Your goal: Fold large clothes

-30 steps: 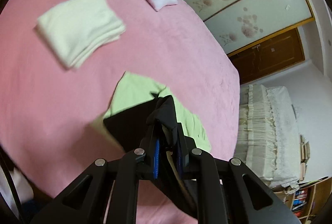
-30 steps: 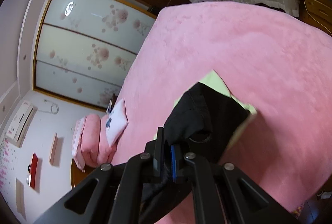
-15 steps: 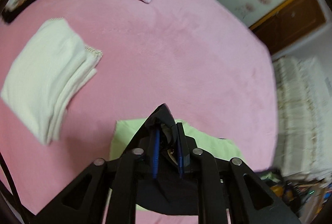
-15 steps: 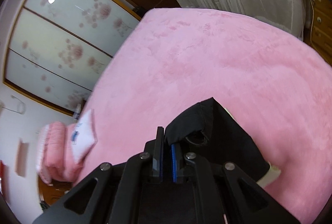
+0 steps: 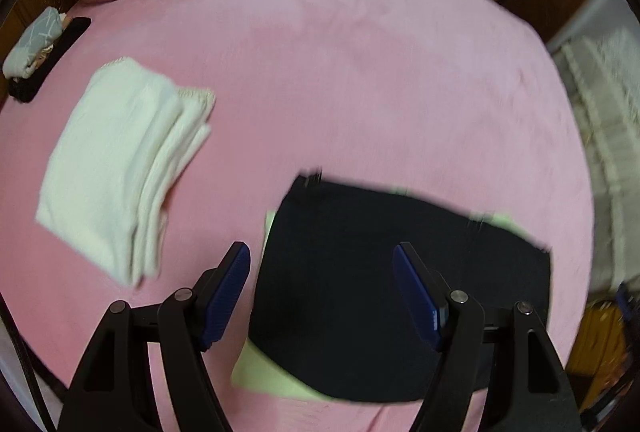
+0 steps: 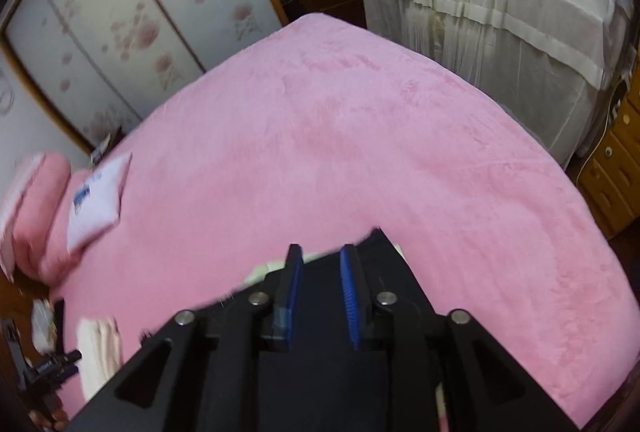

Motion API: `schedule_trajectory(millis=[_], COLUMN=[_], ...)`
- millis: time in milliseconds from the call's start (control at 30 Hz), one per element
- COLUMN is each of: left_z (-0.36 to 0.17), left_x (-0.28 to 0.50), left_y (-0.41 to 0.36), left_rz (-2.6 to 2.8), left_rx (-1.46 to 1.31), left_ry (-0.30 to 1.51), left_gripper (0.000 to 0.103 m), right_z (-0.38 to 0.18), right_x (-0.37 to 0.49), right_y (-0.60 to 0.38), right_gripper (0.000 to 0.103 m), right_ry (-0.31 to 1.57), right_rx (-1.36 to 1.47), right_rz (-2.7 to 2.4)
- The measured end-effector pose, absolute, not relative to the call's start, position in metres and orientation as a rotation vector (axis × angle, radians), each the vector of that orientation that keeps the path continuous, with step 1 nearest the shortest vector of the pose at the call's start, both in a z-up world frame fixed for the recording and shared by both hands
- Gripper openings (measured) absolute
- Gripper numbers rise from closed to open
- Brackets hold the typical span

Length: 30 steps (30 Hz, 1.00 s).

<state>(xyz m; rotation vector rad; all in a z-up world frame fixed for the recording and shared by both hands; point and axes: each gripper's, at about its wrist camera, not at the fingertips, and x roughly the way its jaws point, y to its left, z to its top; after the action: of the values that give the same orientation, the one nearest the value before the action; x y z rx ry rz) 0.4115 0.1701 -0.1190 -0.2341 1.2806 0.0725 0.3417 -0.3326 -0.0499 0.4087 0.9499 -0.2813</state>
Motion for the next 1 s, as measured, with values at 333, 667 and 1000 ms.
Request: schedule_trajectory(millis=[333, 667, 1000], left_z=[-0.176, -0.264, -0.310], left_x=[0.335, 0.303, 0.261], left_y=[0.089, 0.024, 0.029], left_rz=[-0.063, -0.024, 0.250], left_rx=[-0.191, -0.214, -0.094], left_ry=[1.420, 1.473, 1.414], left_gripper=[0.072, 0.072, 0.075], right_z=[-0.123, -0.236, -0.269], right_x=[0.289, 0.263, 0.257], right_y=[-0.231, -0.154, -0.173], right_gripper=[0.035, 0.001, 0.000], right_ry=[1.125, 1.253, 1.208], right_rx=[0.210, 0.173, 0.071], right_rz=[0.011, 0.306, 0.439])
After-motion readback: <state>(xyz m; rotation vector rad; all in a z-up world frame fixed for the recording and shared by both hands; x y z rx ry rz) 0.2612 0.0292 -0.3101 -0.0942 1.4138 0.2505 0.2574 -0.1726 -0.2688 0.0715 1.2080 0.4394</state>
